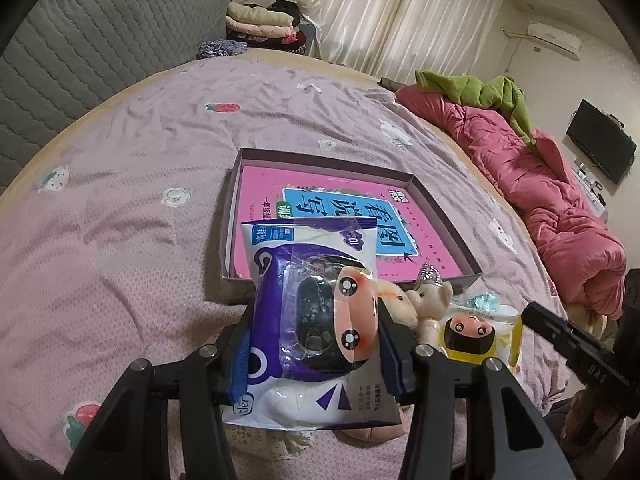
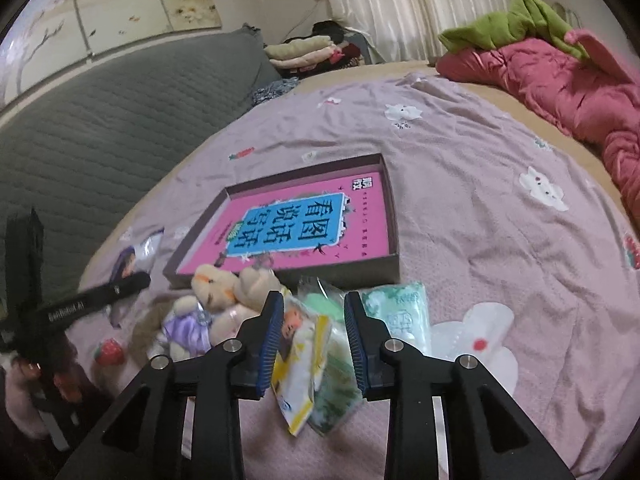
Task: Organize soft objects
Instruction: 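Close left gripper on purple wipes pack while right gripper grasps yellow wipes pack, then lift both packs and carry them over the pink box, then lower yellow pack onto the book and open right gripper while left holds purple pack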
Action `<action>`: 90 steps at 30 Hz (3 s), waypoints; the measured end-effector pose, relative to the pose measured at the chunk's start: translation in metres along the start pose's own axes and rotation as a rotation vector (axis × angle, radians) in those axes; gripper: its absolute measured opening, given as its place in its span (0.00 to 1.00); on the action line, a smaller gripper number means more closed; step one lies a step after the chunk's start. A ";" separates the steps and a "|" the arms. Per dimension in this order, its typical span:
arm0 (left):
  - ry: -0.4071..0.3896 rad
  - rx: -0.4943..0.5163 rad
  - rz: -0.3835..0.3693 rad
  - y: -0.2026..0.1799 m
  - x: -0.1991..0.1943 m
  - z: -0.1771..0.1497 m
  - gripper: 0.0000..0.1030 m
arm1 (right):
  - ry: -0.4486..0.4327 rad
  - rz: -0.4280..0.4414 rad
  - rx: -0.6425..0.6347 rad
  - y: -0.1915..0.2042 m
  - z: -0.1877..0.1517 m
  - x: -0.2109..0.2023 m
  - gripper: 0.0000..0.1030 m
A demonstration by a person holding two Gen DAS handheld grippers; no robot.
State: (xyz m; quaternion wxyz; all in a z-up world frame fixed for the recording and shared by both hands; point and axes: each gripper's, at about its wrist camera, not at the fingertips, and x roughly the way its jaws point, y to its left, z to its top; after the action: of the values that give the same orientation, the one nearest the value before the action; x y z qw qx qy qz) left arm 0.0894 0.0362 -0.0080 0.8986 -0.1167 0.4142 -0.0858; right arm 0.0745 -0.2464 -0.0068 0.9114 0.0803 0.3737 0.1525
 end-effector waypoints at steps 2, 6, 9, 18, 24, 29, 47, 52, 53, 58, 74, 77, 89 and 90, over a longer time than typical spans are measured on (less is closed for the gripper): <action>0.000 0.000 -0.003 0.000 0.000 0.000 0.51 | 0.020 0.004 0.000 -0.001 -0.004 0.002 0.32; -0.004 0.010 -0.001 -0.003 -0.002 0.000 0.51 | 0.059 0.010 0.021 -0.002 -0.010 0.007 0.37; -0.006 0.015 -0.002 -0.004 -0.002 0.000 0.51 | 0.062 0.030 0.027 0.000 -0.013 0.009 0.37; -0.006 0.014 -0.004 -0.005 -0.003 0.000 0.51 | 0.134 0.031 -0.020 0.016 -0.013 0.039 0.31; 0.001 0.008 0.004 -0.004 0.002 0.003 0.51 | 0.137 0.025 -0.088 0.029 -0.010 0.052 0.16; -0.008 0.001 0.004 -0.003 0.005 0.011 0.51 | 0.092 0.050 -0.084 0.033 -0.004 0.033 0.13; -0.038 0.023 0.036 -0.006 0.027 0.038 0.51 | -0.110 0.038 -0.009 0.022 0.056 0.013 0.13; -0.034 0.021 0.048 -0.005 0.039 0.046 0.51 | -0.122 0.039 0.025 0.011 0.074 0.034 0.13; -0.030 0.019 0.050 -0.004 0.041 0.047 0.51 | -0.116 0.043 0.035 0.009 0.076 0.039 0.13; -0.008 0.016 0.059 -0.002 0.055 0.053 0.51 | -0.076 0.083 0.097 -0.001 0.082 0.064 0.13; 0.073 0.018 0.093 0.009 0.095 0.054 0.51 | 0.120 0.115 0.274 -0.037 0.075 0.133 0.19; 0.083 0.012 0.091 0.010 0.098 0.054 0.51 | 0.137 0.091 0.290 -0.045 0.071 0.136 0.23; 0.089 0.020 0.099 0.010 0.103 0.055 0.51 | 0.171 -0.080 0.165 -0.037 0.070 0.145 0.43; 0.090 0.020 0.101 0.010 0.103 0.055 0.51 | 0.170 -0.102 0.144 -0.035 0.070 0.145 0.44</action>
State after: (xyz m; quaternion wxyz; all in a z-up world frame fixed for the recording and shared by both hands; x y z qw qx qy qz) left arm 0.1978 0.0275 -0.0509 0.8833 -0.0827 0.4588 -0.0495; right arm 0.2292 -0.2331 -0.0612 0.8748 0.1134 0.4633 0.0848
